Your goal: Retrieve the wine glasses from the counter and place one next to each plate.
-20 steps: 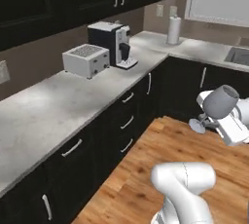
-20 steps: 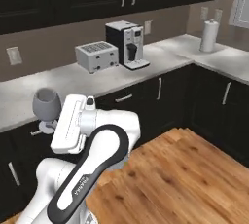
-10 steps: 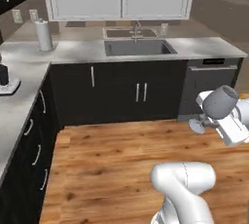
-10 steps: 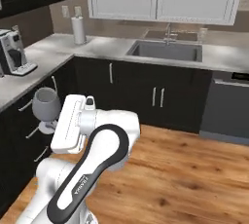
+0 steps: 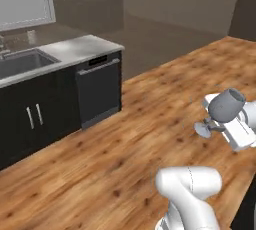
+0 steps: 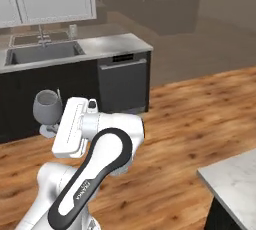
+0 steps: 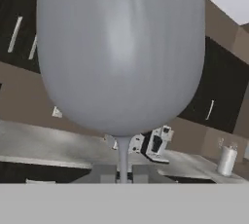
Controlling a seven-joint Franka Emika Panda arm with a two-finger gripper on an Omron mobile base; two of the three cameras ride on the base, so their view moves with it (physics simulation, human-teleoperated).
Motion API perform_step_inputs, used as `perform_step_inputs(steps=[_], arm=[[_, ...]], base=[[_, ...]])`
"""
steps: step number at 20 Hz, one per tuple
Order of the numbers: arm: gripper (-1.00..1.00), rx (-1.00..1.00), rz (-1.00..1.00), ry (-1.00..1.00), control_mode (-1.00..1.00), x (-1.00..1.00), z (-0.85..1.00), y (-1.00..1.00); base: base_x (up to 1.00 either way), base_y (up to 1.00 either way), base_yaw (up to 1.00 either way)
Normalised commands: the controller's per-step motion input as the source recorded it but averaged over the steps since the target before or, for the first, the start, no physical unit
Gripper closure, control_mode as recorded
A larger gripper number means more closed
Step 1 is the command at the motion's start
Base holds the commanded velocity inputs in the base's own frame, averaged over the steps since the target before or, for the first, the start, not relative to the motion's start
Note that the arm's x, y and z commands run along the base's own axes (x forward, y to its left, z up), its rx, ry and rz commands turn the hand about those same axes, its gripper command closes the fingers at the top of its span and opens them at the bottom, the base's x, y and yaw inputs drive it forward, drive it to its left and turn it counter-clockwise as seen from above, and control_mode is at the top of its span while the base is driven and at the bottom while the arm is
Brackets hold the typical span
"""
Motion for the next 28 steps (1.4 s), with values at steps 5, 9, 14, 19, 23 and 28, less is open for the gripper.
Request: perform_step_inputs(steps=[5,9,14,19,23,28], arm=[[1.00,0.00,0.00,0.00,1.00,0.00,0.00,0.00],[1.00,0.00,0.00,0.00,1.00,0.00,0.00,0.00],[1.00,0.00,0.00,0.00,1.00,0.00,0.00,0.00],[1.00,0.00,0.00,0.00,1.00,0.00,0.00,0.00],[1.00,0.00,0.00,0.00,1.00,0.00,0.00,0.00],[1.00,0.00,0.00,0.00,1.00,0.00,0.00,0.00]], base=[[0.00,0.00,-1.00],[0.00,0.00,-1.00],[0.00,0.00,-1.00],[0.00,0.60,-0.76],[0.05,1.00,-0.38],[0.00,1.00,-0.22]])
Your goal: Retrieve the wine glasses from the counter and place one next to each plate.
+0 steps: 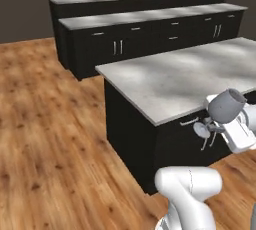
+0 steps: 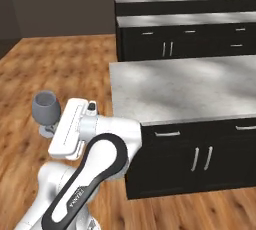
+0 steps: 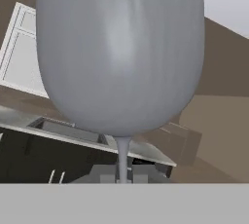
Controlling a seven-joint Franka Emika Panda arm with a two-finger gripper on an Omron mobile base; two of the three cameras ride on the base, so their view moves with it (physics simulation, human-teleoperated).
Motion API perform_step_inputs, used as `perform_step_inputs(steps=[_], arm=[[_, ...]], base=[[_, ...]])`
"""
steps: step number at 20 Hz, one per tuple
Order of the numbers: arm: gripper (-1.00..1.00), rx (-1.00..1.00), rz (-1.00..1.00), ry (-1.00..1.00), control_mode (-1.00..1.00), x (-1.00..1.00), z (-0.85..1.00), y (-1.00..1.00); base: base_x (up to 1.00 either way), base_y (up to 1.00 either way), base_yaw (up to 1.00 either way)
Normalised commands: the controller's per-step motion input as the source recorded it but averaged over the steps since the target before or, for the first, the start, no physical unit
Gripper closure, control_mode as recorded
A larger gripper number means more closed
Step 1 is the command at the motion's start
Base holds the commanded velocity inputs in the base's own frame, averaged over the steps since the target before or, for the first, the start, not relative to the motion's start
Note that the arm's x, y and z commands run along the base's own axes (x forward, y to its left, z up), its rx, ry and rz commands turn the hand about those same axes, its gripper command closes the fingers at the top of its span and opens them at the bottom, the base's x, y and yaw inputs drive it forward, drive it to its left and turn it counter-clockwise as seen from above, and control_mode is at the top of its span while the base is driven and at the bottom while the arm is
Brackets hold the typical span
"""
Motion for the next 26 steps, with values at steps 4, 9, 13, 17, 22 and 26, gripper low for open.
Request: perform_step_inputs(steps=[4,9,13,17,22,26], arm=[[1.00,0.00,0.00,0.00,1.00,0.00,0.00,0.00],[1.00,0.00,0.00,0.00,1.00,0.00,0.00,0.00],[1.00,0.00,0.00,0.00,1.00,0.00,0.00,0.00],[1.00,0.00,0.00,0.00,1.00,0.00,0.00,0.00],[1.00,0.00,0.00,0.00,1.00,0.00,0.00,0.00],[1.00,0.00,0.00,0.00,1.00,0.00,0.00,0.00]], base=[[0.00,1.00,-0.18],[0.15,1.00,-0.20],[0.88,1.00,-0.33],[1.00,1.00,-0.36],[1.00,1.00,-0.42],[0.95,1.00,-0.40]])
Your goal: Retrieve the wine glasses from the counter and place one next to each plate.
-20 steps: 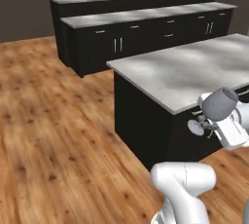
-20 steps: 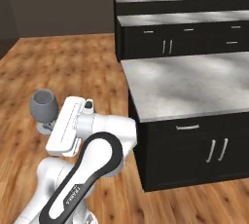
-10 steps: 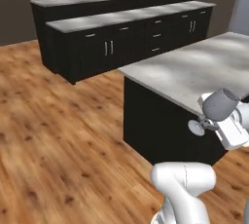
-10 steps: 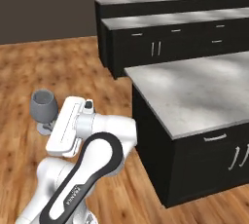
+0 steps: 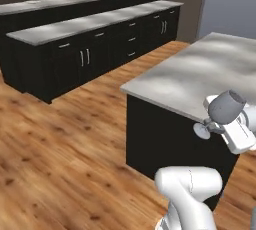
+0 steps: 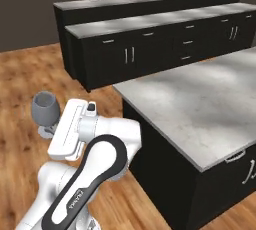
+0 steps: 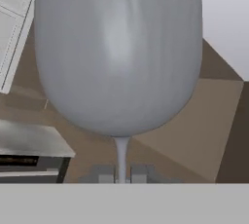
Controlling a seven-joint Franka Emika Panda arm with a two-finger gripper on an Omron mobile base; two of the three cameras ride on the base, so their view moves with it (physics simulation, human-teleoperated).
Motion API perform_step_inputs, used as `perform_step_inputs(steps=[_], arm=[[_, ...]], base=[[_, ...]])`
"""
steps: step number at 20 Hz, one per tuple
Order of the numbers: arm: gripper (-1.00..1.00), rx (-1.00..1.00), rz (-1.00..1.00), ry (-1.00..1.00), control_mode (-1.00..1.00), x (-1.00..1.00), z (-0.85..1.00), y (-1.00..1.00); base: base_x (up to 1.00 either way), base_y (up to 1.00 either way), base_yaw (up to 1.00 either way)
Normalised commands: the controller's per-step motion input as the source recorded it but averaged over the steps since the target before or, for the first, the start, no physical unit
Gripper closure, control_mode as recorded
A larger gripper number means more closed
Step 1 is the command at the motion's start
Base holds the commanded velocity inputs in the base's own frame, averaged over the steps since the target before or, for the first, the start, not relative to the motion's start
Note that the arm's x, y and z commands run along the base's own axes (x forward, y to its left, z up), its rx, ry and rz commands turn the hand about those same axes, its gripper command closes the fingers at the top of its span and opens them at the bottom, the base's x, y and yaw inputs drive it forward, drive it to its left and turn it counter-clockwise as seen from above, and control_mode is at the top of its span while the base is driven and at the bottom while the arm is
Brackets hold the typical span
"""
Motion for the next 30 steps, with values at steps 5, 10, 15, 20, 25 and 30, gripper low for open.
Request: perform_step_inputs(steps=[5,10,15,20,25,30], arm=[[1.00,0.00,0.00,0.00,1.00,0.00,0.00,0.00],[1.00,0.00,0.00,0.00,1.00,0.00,0.00,0.00],[1.00,0.00,0.00,0.00,1.00,0.00,0.00,0.00],[1.00,0.00,0.00,0.00,1.00,0.00,0.00,0.00],[1.00,0.00,0.00,0.00,1.00,0.00,0.00,0.00],[1.00,0.00,0.00,0.00,1.00,0.00,0.00,0.00]], base=[[0.74,1.00,-0.36],[0.45,1.00,-0.31],[0.02,1.00,-0.21],[0.00,1.00,-0.23],[0.01,1.00,-0.22],[0.05,1.00,-0.21]])
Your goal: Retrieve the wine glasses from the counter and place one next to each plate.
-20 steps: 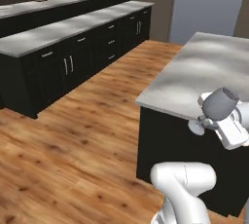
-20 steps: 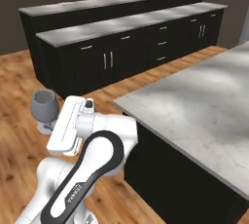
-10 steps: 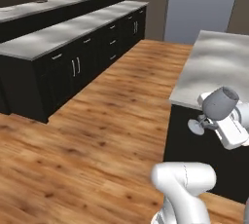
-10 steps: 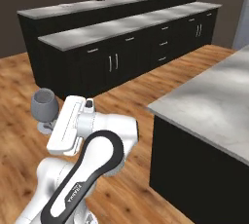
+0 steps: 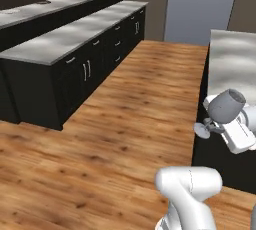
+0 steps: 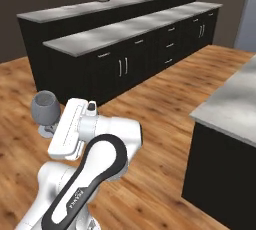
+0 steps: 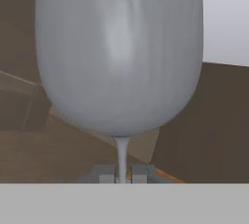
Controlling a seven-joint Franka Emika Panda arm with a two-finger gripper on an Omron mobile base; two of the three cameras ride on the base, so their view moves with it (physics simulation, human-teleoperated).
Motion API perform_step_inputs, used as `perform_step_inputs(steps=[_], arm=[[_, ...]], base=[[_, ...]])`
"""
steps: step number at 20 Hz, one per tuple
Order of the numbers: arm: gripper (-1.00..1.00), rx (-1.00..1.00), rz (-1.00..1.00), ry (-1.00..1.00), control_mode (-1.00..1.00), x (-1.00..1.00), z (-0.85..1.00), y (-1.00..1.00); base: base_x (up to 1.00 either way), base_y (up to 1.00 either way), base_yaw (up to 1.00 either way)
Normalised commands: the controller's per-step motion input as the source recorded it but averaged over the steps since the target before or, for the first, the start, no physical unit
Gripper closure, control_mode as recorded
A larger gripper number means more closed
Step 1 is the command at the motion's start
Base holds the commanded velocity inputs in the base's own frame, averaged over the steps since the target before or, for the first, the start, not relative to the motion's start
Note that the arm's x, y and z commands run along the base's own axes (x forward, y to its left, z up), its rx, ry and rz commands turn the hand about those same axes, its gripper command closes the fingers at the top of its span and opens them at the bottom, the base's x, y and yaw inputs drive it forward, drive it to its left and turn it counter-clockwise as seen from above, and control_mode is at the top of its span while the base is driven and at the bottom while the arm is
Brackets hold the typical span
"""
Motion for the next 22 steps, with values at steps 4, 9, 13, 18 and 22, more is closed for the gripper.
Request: perform_step_inputs(steps=[4,9,13,18,22], arm=[[1.00,0.00,0.00,0.00,1.00,0.00,0.00,0.00],[1.00,0.00,0.00,0.00,1.00,0.00,0.00,0.00],[1.00,0.00,0.00,0.00,1.00,0.00,0.00,0.00],[1.00,0.00,0.00,0.00,1.00,0.00,0.00,0.00],[1.00,0.00,0.00,0.00,1.00,0.00,0.00,0.00]], base=[[0.00,1.00,-0.21],[0.08,1.00,-0.23],[0.08,1.00,-0.21],[0.06,1.00,-0.19],[0.02,1.00,-0.16]])
